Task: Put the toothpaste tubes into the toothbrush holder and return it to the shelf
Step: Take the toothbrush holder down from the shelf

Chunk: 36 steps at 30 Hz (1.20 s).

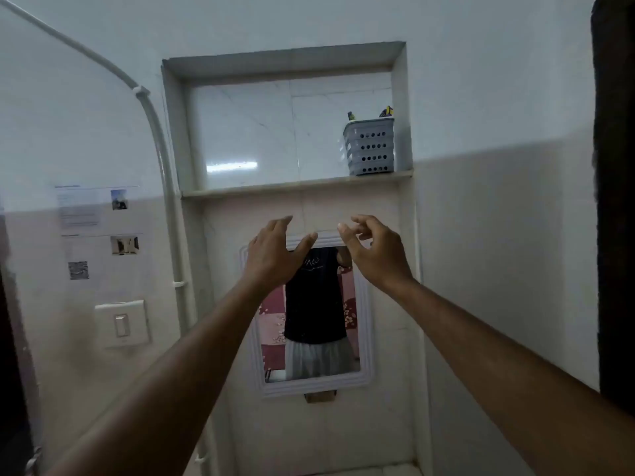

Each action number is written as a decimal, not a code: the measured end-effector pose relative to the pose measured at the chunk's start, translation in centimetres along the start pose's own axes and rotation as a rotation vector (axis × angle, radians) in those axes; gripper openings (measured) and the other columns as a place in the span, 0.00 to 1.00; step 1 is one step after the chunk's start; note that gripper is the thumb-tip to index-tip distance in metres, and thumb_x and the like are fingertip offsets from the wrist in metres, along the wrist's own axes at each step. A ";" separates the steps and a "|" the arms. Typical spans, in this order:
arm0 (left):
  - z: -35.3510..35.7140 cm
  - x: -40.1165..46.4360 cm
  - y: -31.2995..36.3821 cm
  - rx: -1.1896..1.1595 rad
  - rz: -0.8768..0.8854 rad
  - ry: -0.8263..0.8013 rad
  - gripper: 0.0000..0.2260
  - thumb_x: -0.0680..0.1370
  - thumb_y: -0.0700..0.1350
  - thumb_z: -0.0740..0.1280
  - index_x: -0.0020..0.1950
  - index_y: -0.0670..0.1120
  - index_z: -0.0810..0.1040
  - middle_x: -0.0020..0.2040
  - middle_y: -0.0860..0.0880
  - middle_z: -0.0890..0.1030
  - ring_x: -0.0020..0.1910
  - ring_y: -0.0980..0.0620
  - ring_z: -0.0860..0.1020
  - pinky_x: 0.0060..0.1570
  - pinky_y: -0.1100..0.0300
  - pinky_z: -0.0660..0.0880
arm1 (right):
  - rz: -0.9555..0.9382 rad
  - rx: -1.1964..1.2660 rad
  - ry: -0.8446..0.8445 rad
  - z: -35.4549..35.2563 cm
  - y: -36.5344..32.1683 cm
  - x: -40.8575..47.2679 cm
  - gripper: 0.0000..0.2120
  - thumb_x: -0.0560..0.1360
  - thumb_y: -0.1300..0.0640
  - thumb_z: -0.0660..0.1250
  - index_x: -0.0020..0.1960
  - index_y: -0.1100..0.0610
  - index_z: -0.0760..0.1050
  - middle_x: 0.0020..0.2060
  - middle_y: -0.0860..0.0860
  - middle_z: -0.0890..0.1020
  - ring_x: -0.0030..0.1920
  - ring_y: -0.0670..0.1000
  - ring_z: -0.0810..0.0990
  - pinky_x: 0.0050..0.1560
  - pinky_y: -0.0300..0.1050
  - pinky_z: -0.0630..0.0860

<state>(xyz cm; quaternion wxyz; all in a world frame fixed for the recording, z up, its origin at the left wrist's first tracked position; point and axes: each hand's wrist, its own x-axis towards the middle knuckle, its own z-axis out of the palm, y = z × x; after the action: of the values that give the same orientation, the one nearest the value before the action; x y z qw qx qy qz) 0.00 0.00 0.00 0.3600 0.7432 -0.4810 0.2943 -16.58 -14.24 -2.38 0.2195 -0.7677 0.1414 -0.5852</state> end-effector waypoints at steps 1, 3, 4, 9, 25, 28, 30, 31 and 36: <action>0.5 0.2 0.2 -0.017 0.004 0.004 0.39 0.80 0.72 0.60 0.83 0.47 0.66 0.80 0.45 0.72 0.77 0.43 0.72 0.74 0.39 0.70 | 0.011 0.011 0.030 -0.3 0.5 0.3 0.26 0.85 0.37 0.69 0.74 0.54 0.80 0.60 0.49 0.87 0.60 0.48 0.85 0.59 0.46 0.81; 1.3 0.9 0.5 -0.022 0.001 0.006 0.38 0.81 0.71 0.61 0.83 0.47 0.67 0.80 0.45 0.72 0.77 0.43 0.72 0.74 0.39 0.70 | 0.045 0.017 0.061 -0.9 1.3 1.1 0.26 0.85 0.38 0.69 0.73 0.55 0.80 0.59 0.49 0.87 0.59 0.49 0.85 0.58 0.47 0.82; 1.9 1.4 0.9 -0.024 0.003 0.004 0.37 0.81 0.70 0.61 0.82 0.47 0.67 0.79 0.45 0.72 0.77 0.43 0.72 0.74 0.39 0.70 | 0.061 0.016 0.066 -1.5 1.8 1.7 0.26 0.85 0.38 0.69 0.72 0.56 0.80 0.59 0.49 0.87 0.59 0.49 0.85 0.59 0.48 0.82; 4.1 5.5 1.7 0.005 0.036 0.068 0.34 0.82 0.69 0.60 0.81 0.48 0.69 0.78 0.45 0.73 0.77 0.44 0.71 0.75 0.41 0.67 | 0.071 0.013 0.104 -2.9 3.6 5.8 0.24 0.85 0.38 0.69 0.71 0.55 0.81 0.55 0.44 0.85 0.60 0.48 0.84 0.62 0.49 0.80; 10.8 19.5 4.4 0.153 -0.023 0.075 0.32 0.83 0.71 0.46 0.85 0.62 0.58 0.88 0.46 0.51 0.87 0.43 0.42 0.79 0.33 0.32 | 0.021 -0.138 0.180 -1.2 6.4 20.8 0.45 0.78 0.37 0.77 0.83 0.60 0.62 0.75 0.57 0.74 0.75 0.58 0.74 0.64 0.47 0.72; 12.0 19.8 3.9 0.146 -0.021 0.126 0.29 0.84 0.70 0.46 0.84 0.65 0.57 0.87 0.47 0.46 0.86 0.44 0.38 0.77 0.35 0.29 | 0.037 -0.123 0.183 -0.2 7.0 22.4 0.51 0.76 0.36 0.78 0.86 0.59 0.56 0.76 0.56 0.72 0.74 0.58 0.75 0.62 0.49 0.74; 12.2 20.1 3.7 0.135 -0.015 0.129 0.29 0.84 0.70 0.46 0.84 0.66 0.56 0.87 0.48 0.43 0.86 0.44 0.37 0.76 0.36 0.27 | 0.053 -0.129 0.164 0.4 7.3 23.4 0.58 0.73 0.32 0.79 0.87 0.58 0.51 0.77 0.57 0.71 0.75 0.60 0.75 0.67 0.56 0.79; 12.2 20.2 3.7 0.131 -0.012 0.127 0.29 0.84 0.70 0.46 0.84 0.66 0.55 0.87 0.49 0.43 0.86 0.45 0.37 0.76 0.36 0.27 | 0.068 -0.137 0.151 0.7 7.3 23.8 0.61 0.71 0.30 0.79 0.87 0.58 0.50 0.77 0.58 0.71 0.75 0.61 0.75 0.69 0.59 0.80; 12.3 20.1 3.5 0.113 0.000 0.136 0.28 0.84 0.70 0.46 0.84 0.67 0.55 0.87 0.50 0.40 0.86 0.46 0.37 0.74 0.40 0.24 | 0.111 -0.122 0.180 1.2 7.1 24.7 0.61 0.65 0.31 0.83 0.83 0.58 0.57 0.71 0.57 0.76 0.68 0.60 0.81 0.62 0.59 0.84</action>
<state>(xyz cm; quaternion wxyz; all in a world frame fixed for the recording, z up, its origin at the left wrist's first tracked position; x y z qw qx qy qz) 5.17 -21.14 9.64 0.3494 0.7406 -0.4381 0.3709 -8.40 -31.85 14.47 0.1907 -0.7149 0.2382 -0.6292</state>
